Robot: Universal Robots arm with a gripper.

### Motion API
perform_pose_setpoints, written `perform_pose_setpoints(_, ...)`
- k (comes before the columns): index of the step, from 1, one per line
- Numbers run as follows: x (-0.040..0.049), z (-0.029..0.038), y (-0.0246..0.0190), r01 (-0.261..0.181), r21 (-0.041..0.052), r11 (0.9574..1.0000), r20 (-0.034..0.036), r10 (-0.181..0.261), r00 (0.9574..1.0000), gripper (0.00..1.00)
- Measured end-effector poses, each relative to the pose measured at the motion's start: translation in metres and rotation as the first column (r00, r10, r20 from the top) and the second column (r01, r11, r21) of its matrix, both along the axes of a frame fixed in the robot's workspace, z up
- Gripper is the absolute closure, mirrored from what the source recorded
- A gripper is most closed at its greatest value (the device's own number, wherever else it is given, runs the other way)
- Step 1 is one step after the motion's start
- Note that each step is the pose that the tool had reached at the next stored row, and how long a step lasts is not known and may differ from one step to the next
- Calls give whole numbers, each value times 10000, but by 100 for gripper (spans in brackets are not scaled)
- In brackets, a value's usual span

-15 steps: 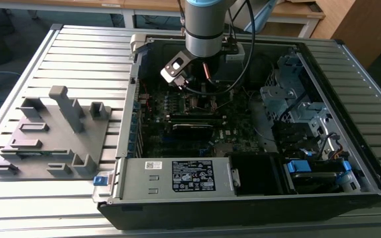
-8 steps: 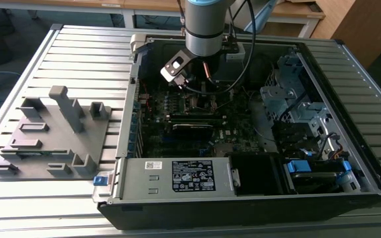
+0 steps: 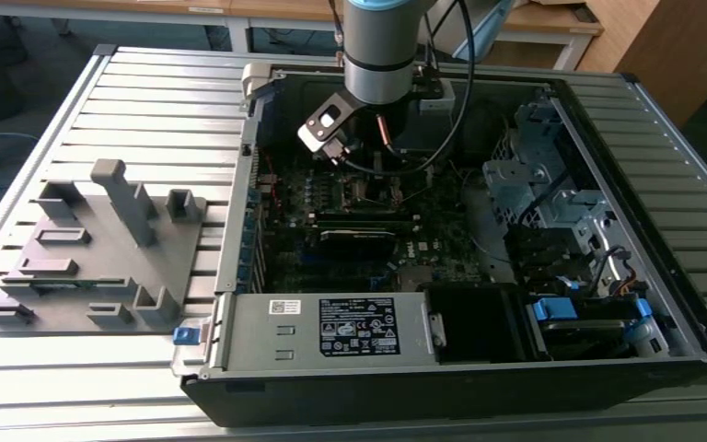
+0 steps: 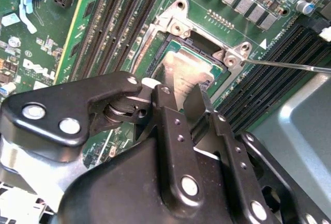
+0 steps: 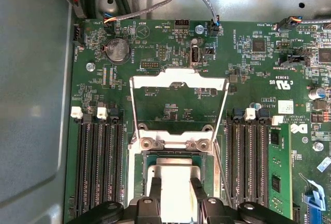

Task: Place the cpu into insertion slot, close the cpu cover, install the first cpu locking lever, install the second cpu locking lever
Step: 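Place the cpu into insertion slot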

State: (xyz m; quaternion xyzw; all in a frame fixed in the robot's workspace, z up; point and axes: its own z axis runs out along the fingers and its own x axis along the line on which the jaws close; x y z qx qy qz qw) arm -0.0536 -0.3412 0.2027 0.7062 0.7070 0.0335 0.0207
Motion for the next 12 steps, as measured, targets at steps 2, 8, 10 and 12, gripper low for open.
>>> perform_pose_setpoints(2,0,0,0,0,2,10000,0,0,10000,66)
perform_pose_setpoints(8,0,0,0,-1,11,10000,0,1,10000,89)
perform_pose_setpoints(10,0,0,0,0,14,10000,0,0,10000,89)
perform_pose_setpoints(12,0,0,0,0,16,10000,-8,0,10000,89)
